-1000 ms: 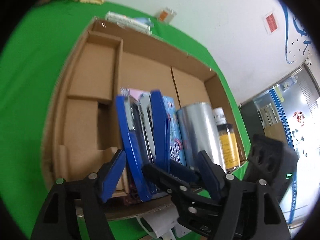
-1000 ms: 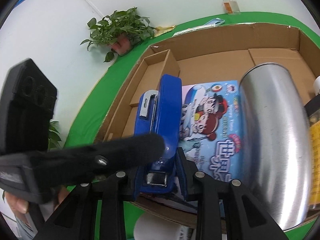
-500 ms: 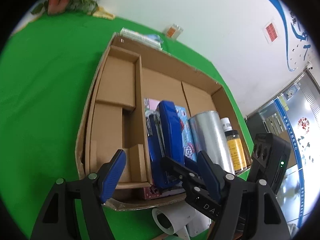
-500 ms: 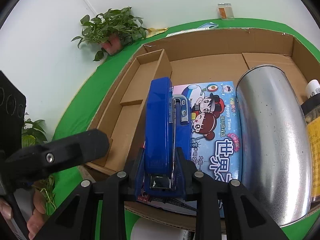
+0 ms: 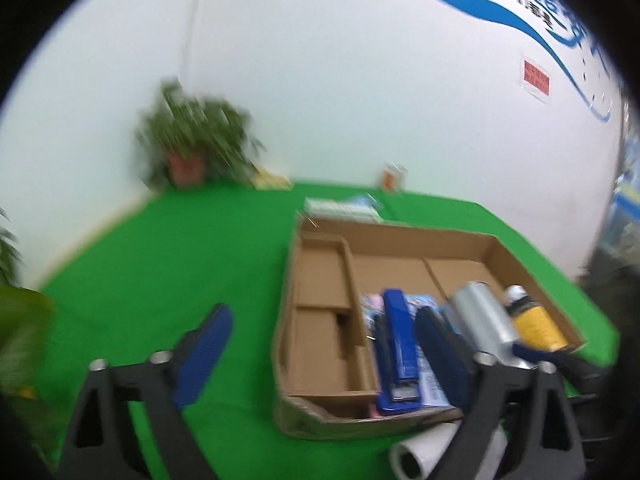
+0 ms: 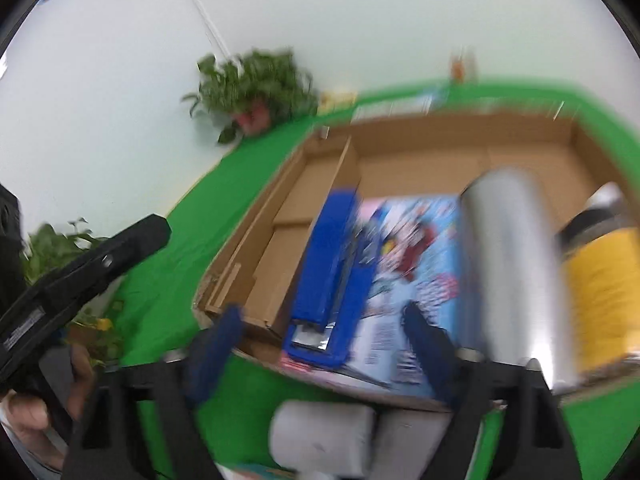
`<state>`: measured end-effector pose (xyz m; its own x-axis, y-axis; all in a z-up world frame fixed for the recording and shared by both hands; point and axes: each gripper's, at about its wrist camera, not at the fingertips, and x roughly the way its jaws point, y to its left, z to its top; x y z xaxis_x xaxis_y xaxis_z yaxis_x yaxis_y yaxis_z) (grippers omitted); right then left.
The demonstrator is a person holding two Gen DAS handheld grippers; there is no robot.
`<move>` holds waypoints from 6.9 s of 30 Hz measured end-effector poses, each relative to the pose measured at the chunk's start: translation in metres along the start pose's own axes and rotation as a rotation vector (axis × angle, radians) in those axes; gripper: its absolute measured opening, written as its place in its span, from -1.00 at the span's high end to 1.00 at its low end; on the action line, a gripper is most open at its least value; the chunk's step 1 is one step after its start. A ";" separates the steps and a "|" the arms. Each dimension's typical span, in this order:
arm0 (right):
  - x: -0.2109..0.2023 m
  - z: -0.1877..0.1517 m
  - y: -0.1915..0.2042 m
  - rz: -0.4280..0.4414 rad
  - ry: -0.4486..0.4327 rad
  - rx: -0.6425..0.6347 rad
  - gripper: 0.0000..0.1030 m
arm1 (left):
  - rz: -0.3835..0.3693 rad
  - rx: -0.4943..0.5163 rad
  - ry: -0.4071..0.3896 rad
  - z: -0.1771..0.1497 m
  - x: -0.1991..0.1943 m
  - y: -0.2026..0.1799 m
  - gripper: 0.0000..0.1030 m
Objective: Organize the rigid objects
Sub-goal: 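Open both tools and withdraw from the stapler, then move both tools to the white hair dryer on the table, then grasp the hair dryer handle with the right tool while the left tool grips it, then lift the hair dryer and stand it in the box beside the stapler, then open both tools and withdraw toward the pastel Rubik's cube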
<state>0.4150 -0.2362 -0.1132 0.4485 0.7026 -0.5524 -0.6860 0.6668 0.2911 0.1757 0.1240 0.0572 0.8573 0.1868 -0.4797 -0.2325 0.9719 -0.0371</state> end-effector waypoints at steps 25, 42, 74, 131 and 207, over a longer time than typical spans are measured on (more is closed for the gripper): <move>-0.143 -0.083 -0.036 -0.268 -0.053 -0.051 -0.98 | -0.081 -0.032 0.191 -0.047 -0.041 -0.072 -0.98; -0.103 -0.139 -0.017 0.106 0.206 -0.050 -0.40 | -0.147 -0.175 0.419 -0.087 -0.032 -0.023 -0.98; -0.086 -0.203 -0.047 0.326 0.477 0.284 0.52 | -0.504 -0.370 0.703 -0.154 -0.066 -0.032 -0.39; -0.050 0.017 -0.028 0.164 0.257 -0.004 0.51 | -0.701 -0.348 0.600 -0.010 0.085 -0.070 0.37; -0.118 -0.069 -0.025 -0.082 -0.018 -0.091 -0.98 | -0.238 -0.026 0.277 -0.035 -0.064 -0.035 -1.00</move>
<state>0.3400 -0.3529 -0.1098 0.5152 0.6514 -0.5570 -0.6952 0.6977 0.1729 0.1123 0.0730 0.0585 0.7329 -0.0936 -0.6739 -0.0563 0.9788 -0.1971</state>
